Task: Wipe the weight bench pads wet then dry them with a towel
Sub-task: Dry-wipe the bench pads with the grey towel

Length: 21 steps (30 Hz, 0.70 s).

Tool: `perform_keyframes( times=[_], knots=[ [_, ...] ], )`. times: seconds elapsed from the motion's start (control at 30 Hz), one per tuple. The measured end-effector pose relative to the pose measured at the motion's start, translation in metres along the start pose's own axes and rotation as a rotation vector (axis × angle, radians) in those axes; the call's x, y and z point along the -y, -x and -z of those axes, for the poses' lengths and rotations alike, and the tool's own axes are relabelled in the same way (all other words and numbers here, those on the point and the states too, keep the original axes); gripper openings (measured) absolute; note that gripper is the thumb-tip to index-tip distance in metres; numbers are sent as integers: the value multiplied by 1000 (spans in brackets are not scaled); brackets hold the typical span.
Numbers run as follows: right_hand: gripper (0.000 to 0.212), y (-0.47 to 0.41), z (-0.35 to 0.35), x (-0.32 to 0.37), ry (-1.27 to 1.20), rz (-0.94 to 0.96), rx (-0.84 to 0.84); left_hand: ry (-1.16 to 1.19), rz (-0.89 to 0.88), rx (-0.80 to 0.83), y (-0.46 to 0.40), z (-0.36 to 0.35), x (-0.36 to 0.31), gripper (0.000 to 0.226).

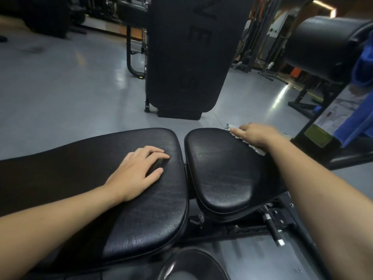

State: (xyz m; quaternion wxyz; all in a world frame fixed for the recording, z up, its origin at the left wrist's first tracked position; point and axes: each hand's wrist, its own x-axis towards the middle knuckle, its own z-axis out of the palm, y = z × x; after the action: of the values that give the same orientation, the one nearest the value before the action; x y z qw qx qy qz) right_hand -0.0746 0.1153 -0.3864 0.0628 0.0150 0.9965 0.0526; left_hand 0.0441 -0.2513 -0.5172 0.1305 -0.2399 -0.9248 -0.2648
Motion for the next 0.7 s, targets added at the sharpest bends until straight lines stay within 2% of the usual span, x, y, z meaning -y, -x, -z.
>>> perform_keyframes(
  times=[0.17, 0.27, 0.7],
  knots=[
    [76, -19, -13, 69, -3, 72, 23, -2, 4, 5, 0, 1, -1, 42],
    [77, -24, -17, 90, -11, 112, 10, -3, 4, 5, 0, 1, -2, 42],
    [63, -3, -26, 116, 19, 356, -46, -2, 22, 28, 0, 3, -5, 42]
  ],
)
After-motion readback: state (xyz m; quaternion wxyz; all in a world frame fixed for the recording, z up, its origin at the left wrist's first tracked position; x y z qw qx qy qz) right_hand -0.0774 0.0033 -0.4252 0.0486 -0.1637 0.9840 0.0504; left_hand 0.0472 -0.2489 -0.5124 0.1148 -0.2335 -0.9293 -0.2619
